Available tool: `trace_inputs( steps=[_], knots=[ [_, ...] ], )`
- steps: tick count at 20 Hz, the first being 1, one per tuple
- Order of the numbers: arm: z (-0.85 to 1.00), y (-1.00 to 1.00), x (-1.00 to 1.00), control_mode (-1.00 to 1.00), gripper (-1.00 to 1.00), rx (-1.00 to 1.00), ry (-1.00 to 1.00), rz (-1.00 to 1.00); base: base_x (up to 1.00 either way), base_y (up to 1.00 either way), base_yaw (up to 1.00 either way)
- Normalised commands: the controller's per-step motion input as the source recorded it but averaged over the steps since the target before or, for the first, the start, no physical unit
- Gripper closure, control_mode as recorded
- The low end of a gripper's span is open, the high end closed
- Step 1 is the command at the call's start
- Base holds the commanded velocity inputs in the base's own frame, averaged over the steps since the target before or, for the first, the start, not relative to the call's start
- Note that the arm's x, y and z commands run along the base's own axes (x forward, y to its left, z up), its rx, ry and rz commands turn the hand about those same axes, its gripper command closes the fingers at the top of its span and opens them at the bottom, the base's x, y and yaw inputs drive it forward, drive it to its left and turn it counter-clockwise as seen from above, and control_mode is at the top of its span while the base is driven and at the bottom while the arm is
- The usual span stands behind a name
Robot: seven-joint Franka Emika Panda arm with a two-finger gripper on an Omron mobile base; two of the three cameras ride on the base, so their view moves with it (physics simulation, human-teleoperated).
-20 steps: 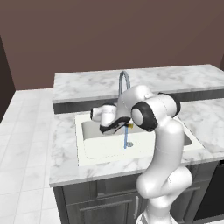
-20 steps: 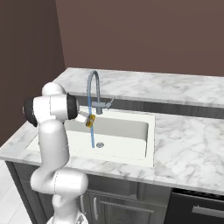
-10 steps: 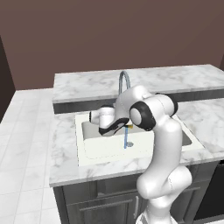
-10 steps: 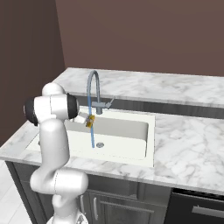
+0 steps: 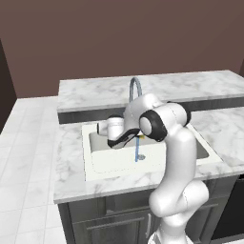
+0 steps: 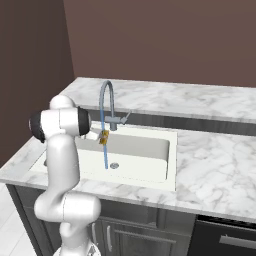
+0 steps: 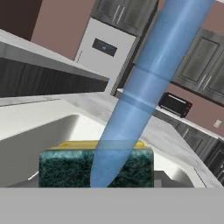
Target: Soak the sponge with water for a few seconds and then drop it inside the sink.
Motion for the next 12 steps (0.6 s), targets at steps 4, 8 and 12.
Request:
trace_inputs(
  steps=[4,8,12],
  knots=[
    [0.00,0.00,0.12,-1.00,1.00,-0.06,0.00,0.00,0.00,0.00,0.00],
    [0.00,0.00,0.12,-1.00,1.00,-0.06,0.00,0.00,0.00,0.00,0.00],
    [0.00,0.01,0.02,-1.00,1.00,-0.04,0.00,0.00,0.00,0.00,0.00]
  ],
)
